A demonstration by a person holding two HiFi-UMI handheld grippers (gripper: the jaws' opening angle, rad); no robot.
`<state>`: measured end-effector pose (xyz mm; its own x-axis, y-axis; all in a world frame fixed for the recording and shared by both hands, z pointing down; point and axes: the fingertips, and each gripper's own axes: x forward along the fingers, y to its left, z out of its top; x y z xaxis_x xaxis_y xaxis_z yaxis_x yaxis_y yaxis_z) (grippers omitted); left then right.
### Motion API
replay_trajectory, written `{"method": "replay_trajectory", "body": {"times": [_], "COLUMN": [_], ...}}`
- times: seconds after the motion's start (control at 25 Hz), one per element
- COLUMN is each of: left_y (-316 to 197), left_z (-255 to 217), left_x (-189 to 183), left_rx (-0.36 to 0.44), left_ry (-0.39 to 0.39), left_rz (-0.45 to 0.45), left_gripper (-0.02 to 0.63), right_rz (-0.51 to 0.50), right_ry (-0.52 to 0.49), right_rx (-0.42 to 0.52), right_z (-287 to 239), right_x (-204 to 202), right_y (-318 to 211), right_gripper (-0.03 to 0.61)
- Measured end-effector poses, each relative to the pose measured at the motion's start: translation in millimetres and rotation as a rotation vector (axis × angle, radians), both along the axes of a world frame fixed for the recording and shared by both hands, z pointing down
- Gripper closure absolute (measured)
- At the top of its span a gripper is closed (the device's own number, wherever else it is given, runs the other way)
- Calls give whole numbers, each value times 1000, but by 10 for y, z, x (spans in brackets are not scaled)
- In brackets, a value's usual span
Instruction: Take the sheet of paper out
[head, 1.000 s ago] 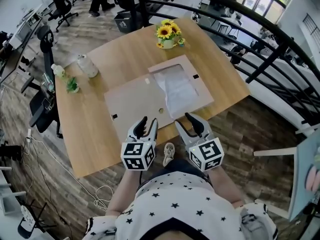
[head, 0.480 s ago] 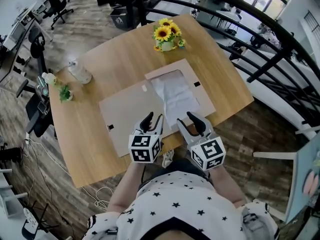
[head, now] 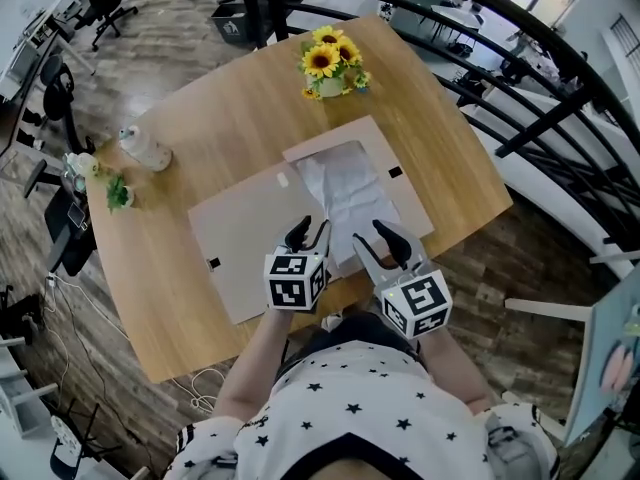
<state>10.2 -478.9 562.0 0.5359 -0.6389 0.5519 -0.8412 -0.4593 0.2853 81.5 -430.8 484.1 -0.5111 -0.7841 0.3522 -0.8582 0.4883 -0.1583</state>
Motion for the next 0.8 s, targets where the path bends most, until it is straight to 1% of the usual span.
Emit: {"method": "replay_trajectory", "body": {"times": [0.48, 0.8], "left_y": [-235, -309], "left_z": [482, 752], "left_x": [199, 235], "left_rx": [-112, -176], "left_ry": [-73, -116], "left_rz": [26, 27], "left_gripper": [472, 476], "right_rz": [-13, -14], "right_ry": [-14, -16], "right_rx": [-50, -77], "right_z": [203, 301], "right_x": [67, 93], "right_y": [-223, -305], "right_gripper": [423, 423]}}
